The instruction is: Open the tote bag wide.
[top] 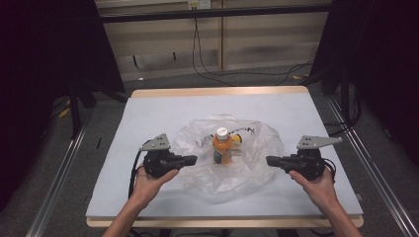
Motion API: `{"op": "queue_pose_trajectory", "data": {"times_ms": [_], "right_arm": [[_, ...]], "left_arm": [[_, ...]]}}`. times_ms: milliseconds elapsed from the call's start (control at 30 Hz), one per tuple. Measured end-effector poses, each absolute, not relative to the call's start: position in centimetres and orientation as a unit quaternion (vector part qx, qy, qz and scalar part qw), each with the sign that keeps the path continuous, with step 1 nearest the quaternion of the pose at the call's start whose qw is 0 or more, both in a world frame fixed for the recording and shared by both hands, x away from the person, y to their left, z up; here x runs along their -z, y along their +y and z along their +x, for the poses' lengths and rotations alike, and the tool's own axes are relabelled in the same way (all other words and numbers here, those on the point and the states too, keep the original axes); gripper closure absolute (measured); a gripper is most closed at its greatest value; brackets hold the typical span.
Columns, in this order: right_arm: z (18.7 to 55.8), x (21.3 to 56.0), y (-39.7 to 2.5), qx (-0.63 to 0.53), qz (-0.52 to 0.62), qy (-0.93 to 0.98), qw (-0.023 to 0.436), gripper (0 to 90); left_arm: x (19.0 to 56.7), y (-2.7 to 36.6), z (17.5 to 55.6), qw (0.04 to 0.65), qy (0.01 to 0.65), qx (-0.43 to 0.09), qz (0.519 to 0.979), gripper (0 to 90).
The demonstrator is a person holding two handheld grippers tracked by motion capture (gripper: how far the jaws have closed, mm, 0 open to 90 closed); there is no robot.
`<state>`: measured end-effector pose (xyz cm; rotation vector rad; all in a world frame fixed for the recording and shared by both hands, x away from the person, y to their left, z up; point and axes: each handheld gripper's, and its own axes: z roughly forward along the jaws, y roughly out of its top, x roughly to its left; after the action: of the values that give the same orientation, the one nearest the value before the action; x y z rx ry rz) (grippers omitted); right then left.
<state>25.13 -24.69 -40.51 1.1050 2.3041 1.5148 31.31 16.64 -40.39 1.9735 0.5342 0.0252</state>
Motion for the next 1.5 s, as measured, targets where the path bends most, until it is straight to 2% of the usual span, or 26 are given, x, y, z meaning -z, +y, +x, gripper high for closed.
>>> {"op": "queue_pose_trajectory", "data": {"times_ms": [267, 633, 767, 1033, 1367, 1500], "right_arm": [[27.7, 38.0, -24.6, -0.536, 0.368, 0.753, 0.097, 90.0], [29.6, 34.8, -23.7, -0.554, 0.347, 0.749, 0.11, 90.0], [31.3, 34.0, -23.2, -0.563, 0.349, 0.742, 0.106, 90.0], [34.5, 38.2, -20.8, -0.541, 0.359, 0.758, 0.064, 90.0], [36.8, 43.7, -21.5, -0.506, 0.4, 0.763, 0.032, 90.0], [37.1, 45.5, -21.9, -0.491, 0.421, 0.762, 0.03, 90.0]], "left_arm": [[39.6, 16.6, 34.0, 0.544, 0.249, -0.022, 0.801, 90.0], [37.7, 16.5, 35.8, 0.545, 0.251, -0.044, 0.798, 90.0], [37.5, 16.0, 37.4, 0.541, 0.257, -0.048, 0.799, 90.0], [40.3, 14.9, 39.9, 0.513, 0.281, -0.033, 0.81, 90.0], [44.0, 13.3, 41.0, 0.459, 0.293, -0.012, 0.839, 90.0], [45.5, 13.6, 41.4, 0.451, 0.311, -0.001, 0.836, 90.0]]}}
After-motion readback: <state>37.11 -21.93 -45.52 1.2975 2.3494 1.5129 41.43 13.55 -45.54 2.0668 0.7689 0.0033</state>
